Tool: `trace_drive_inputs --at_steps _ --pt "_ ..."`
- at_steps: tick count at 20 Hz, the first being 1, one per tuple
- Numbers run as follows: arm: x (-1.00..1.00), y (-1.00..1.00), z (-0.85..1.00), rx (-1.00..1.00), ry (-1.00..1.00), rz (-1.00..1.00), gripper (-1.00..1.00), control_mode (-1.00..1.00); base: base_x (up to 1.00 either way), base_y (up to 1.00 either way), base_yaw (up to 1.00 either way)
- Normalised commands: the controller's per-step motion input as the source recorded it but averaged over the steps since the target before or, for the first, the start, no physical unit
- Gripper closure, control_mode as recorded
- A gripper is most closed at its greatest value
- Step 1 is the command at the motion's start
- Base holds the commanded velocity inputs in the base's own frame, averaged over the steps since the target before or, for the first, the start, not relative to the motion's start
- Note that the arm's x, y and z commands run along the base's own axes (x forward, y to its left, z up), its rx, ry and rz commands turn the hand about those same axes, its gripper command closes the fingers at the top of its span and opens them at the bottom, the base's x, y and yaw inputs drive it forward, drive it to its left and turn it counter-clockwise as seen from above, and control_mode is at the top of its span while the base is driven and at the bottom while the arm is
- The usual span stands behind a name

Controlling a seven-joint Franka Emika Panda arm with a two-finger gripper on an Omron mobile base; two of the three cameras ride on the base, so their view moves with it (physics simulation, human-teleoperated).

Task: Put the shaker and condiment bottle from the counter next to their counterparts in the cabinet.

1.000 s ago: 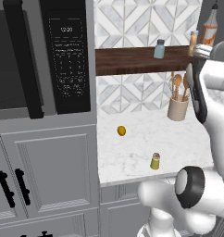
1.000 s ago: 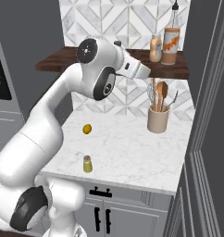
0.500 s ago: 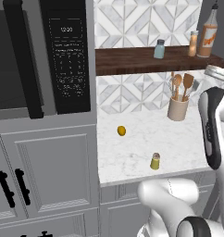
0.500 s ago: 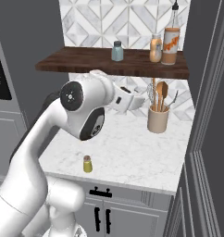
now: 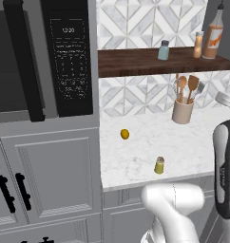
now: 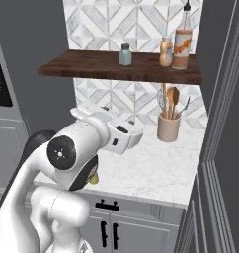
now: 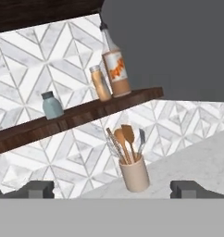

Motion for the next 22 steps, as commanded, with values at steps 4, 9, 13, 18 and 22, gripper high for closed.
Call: trace_drive_inputs --at_steps 4,9,13,18,22 --pt "-0.62 0.19 -0.11 0.0 0.02 0.24 -1.0 -1.0 0.0 0.0 0.0" --pt "-0.4 0.25 -0.2 -0.01 0.0 0.22 -1.0 -1.0 0.0 0.0 0.0" --pt "-0.13 0.35 -0.23 0.0 0.0 0.12 -1.0 -1.0 0.0 0.0 0.0" --pt "-0.04 0.44 -0.26 -0.03 0.01 0.09 -1.0 -1.0 0.0 0.0 0.0" --pt "0.0 0.37 -0.55 -0.08 0.0 0.14 -1.0 -1.0 0.0 0.0 0.0"
